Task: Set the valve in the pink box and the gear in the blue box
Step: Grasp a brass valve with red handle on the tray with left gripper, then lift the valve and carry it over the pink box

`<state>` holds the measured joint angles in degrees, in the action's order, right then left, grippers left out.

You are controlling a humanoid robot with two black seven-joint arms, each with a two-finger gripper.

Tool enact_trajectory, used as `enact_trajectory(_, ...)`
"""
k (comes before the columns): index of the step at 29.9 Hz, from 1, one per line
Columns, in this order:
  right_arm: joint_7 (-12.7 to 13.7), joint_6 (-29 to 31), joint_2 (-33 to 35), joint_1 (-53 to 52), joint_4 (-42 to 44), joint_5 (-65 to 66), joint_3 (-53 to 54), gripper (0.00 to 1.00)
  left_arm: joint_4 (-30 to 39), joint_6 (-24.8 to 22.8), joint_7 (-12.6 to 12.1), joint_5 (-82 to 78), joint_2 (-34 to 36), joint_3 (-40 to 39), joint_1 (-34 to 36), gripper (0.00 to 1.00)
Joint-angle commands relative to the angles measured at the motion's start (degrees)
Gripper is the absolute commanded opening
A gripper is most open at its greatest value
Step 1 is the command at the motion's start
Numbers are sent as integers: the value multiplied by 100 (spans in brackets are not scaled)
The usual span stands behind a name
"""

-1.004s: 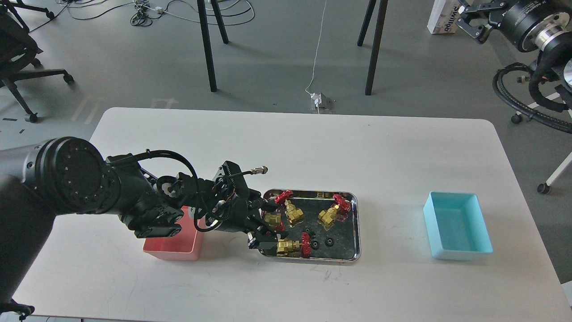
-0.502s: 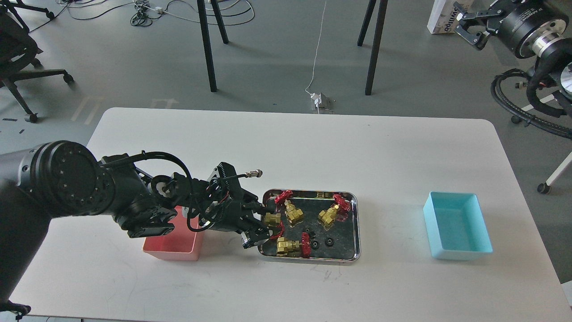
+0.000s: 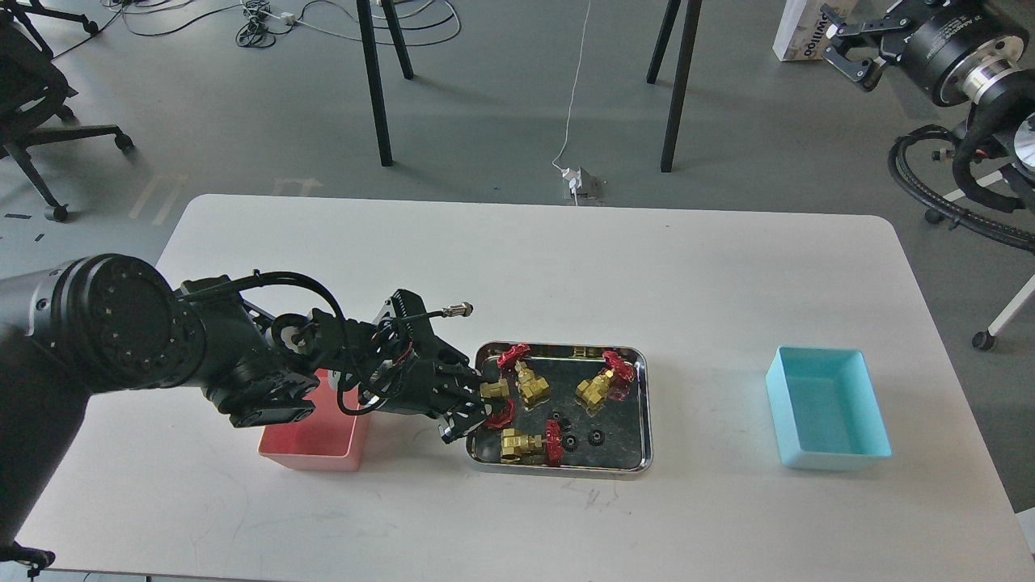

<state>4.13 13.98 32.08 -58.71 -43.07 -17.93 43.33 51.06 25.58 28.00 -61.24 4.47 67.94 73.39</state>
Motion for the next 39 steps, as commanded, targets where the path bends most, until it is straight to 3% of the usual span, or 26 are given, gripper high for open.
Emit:
enact_trajectory(1,0,0,9,9,1,0,0,100,9,0,0,-10,45,-35,8,21)
enact_trajectory(13,0,0,18,35,1,0,0,100,342,9,0,-204,554,-597,148,16)
enact_trajectory(18,0,-26,-26,-9,1,0,9,100,1203,35,0,-563,1449,-1308,570,16)
enact_trajectory(24,26,-342,-140,-517,35,61,-52,100,1477,35,0,-1064,2872,-2152,562,17)
enact_trajectory(30,17,-571,-343,-1432,97,70,-991,100,2074,52,0,-1582,4130,-2434,474,17)
enact_trajectory(39,17,-782,-440,-1371,211,70,-1186,100,2119,242,0,-2120,4712,-2487,-535,17)
